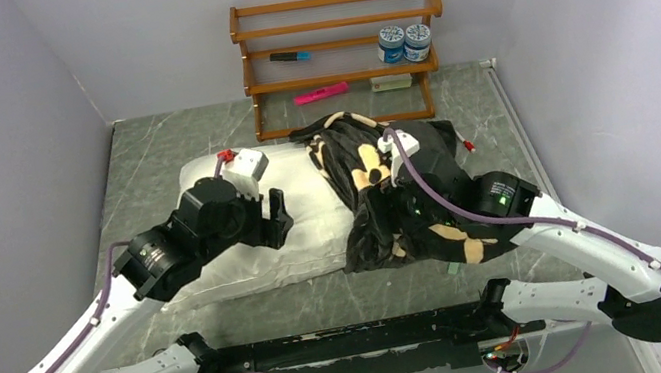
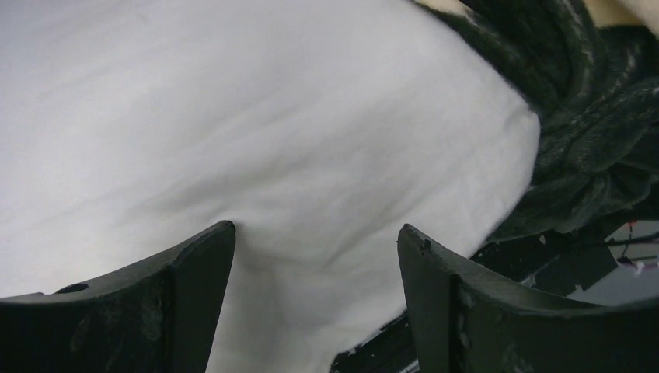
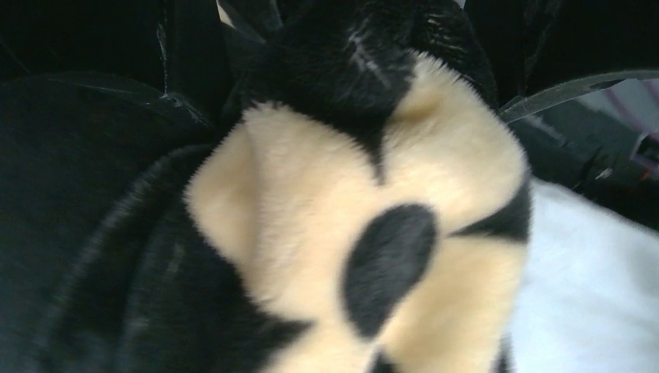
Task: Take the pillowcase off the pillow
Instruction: Remove the pillow from the pillowcase.
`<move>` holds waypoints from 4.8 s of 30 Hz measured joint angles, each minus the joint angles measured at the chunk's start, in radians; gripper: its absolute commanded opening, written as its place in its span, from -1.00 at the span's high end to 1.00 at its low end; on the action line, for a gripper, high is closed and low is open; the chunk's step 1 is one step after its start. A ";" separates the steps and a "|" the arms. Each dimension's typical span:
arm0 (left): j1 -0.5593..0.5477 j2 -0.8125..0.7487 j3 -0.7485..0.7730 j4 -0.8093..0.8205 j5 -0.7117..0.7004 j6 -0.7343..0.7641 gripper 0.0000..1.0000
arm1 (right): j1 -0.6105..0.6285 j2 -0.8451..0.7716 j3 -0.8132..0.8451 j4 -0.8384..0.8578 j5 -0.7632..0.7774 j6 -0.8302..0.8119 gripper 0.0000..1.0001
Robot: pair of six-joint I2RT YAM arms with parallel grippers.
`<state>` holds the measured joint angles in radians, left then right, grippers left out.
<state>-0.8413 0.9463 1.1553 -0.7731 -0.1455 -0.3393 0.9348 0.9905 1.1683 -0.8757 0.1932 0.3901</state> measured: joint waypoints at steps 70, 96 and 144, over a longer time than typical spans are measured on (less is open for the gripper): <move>0.455 0.325 -0.004 0.201 0.518 0.193 -0.89 | -0.221 0.762 0.586 -0.005 -0.098 -0.360 -0.05; 0.449 0.491 0.323 0.149 0.580 0.257 -0.93 | -0.205 0.543 0.444 0.054 -0.099 -0.406 1.00; 0.361 0.406 0.230 0.042 0.518 0.357 0.90 | -0.271 0.466 0.430 0.081 0.056 -0.390 1.00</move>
<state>-0.4801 1.3521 1.3853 -0.7315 0.3721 0.0177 0.6636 1.4567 1.5982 -0.7944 0.2497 0.0002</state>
